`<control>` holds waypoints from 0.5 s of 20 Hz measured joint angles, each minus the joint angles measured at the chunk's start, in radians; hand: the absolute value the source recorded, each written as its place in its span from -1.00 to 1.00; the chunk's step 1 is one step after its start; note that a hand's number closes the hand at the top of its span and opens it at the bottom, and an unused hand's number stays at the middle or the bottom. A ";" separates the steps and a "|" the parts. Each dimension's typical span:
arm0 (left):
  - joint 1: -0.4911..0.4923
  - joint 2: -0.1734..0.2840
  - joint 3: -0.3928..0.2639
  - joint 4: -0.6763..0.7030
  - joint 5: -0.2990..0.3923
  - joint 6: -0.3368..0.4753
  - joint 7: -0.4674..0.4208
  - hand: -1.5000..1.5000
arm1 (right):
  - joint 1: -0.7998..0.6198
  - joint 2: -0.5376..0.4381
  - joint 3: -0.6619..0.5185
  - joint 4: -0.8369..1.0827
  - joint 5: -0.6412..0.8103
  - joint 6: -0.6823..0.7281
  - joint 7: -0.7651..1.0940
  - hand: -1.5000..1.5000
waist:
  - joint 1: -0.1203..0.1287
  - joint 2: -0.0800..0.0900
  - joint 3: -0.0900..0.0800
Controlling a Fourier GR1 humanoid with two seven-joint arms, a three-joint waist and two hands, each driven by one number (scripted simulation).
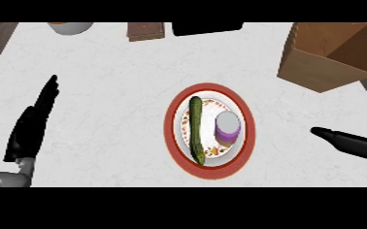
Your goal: Pick the can from the plate and place it in the cardboard box
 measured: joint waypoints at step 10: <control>-0.022 -0.049 -0.079 0.061 -0.032 -0.063 -0.047 0.00 | 0.418 0.067 -0.042 0.031 0.208 -0.015 -0.529 -1.00 | 0.057 0.005 -0.016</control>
